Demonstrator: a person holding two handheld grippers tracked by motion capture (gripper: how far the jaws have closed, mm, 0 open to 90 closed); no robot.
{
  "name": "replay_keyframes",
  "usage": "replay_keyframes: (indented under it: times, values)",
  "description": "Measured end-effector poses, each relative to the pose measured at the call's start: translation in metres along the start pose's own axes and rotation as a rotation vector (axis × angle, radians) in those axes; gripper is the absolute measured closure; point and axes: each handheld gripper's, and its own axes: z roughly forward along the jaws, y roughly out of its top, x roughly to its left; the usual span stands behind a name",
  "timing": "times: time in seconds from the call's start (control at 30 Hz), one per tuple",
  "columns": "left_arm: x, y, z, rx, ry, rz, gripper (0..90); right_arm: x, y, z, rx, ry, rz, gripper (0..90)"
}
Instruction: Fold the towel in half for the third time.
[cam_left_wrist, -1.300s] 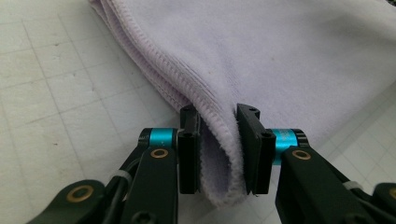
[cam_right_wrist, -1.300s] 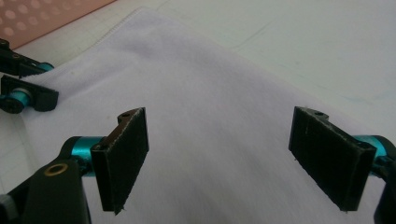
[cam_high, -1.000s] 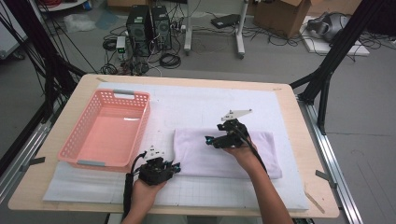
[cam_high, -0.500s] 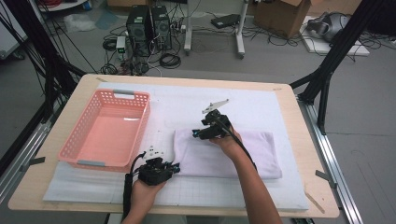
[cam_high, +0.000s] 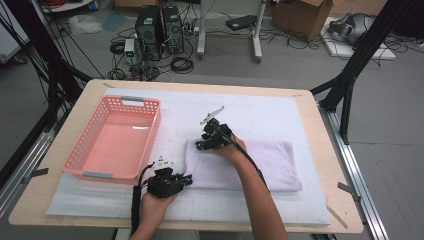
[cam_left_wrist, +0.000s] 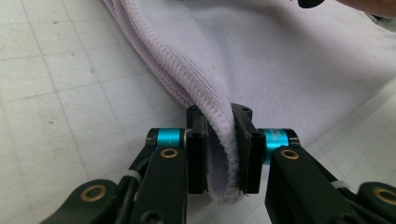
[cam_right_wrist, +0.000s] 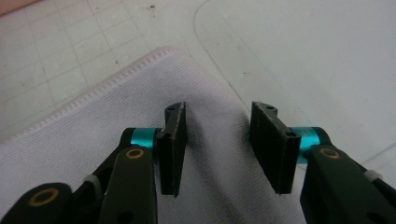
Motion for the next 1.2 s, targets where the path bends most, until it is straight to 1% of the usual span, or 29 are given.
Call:
replay_keyframes:
  times: [0.07, 0.13, 0.2, 0.23, 0.27, 0.33, 0.4, 0.47, 0.5, 0.57, 0.6, 0.67, 0.73, 0.77, 0.83, 0.9, 0.97, 1.07, 1.2]
  values:
    - [0.001, 0.000, 0.000, 0.000, -0.004, -0.004, 76.9, -0.002, 0.002, 0.000, 0.012, 0.003, -0.004, 61.7]
    - [0.001, 0.000, 0.000, 0.000, -0.001, -0.004, 77.3, -0.001, 0.002, 0.000, 0.014, 0.005, -0.011, 70.8]
    - [0.000, 0.000, -0.001, -0.001, 0.005, -0.003, 78.7, 0.002, 0.004, -0.001, 0.014, -0.016, -0.032, 79.7]
    - [0.000, 0.001, -0.001, 0.000, 0.008, -0.003, 80.1, 0.005, 0.005, -0.001, 0.022, -0.030, -0.034, 81.1]
    - [-0.001, 0.001, -0.002, 0.000, 0.015, -0.001, 80.9, 0.007, 0.005, 0.000, 0.023, -0.044, -0.048, 82.3]
    - [-0.002, 0.002, -0.003, 0.004, 0.019, 0.008, 81.4, 0.010, 0.006, -0.001, 0.017, -0.054, -0.053, 83.1]
    - [-0.003, 0.004, -0.008, -0.001, 0.010, 0.005, 81.5, 0.010, 0.007, -0.004, 0.003, -0.039, -0.037, 83.3]
    - [-0.004, 0.006, -0.014, -0.026, -0.004, 0.003, 81.5, 0.012, 0.009, -0.008, -0.024, -0.024, -0.016, 83.3]
    - [-0.005, 0.008, -0.018, -0.039, -0.015, 0.004, 81.6, 0.012, 0.010, -0.010, -0.046, -0.013, -0.024, 83.3]
    - [-0.008, 0.013, -0.024, -0.068, -0.038, 0.008, 81.6, 0.014, 0.012, -0.016, -0.081, 0.001, -0.014, 83.3]
    - [-0.011, 0.016, -0.027, -0.087, -0.057, 0.008, 81.6, 0.015, 0.013, -0.020, -0.104, 0.010, -0.016, 83.3]
    - [-0.017, 0.023, -0.033, -0.110, -0.073, 0.029, 81.6, 0.016, 0.013, -0.030, -0.144, 0.027, -0.010, 83.2]
    - [-0.025, 0.029, -0.035, -0.125, -0.085, 0.048, 81.6, 0.016, 0.012, -0.042, -0.190, 0.035, 0.001, 83.1]
    - [-0.030, 0.031, -0.035, -0.129, -0.089, 0.061, 81.6, 0.016, 0.011, -0.047, -0.208, 0.032, 0.000, 83.1]
    - [-0.038, 0.035, -0.032, -0.134, -0.102, 0.082, 81.6, 0.013, 0.008, -0.057, -0.225, 0.028, 0.005, 83.2]
    - [-0.045, 0.040, -0.027, -0.135, -0.119, 0.093, 81.6, 0.010, 0.004, -0.066, -0.240, 0.028, 0.013, 83.2]
    - [-0.051, 0.044, -0.021, -0.124, -0.129, 0.104, 81.6, 0.007, 0.001, -0.073, -0.250, 0.017, 0.023, 83.1]
    - [-0.058, 0.051, -0.012, -0.104, -0.145, 0.117, 81.5, 0.000, -0.007, -0.083, -0.264, -0.008, 0.020, 83.1]
    - [-0.068, 0.060, -0.001, -0.098, -0.173, 0.119, 81.3, -0.005, -0.018, -0.096, -0.296, -0.039, 0.035, 83.1]
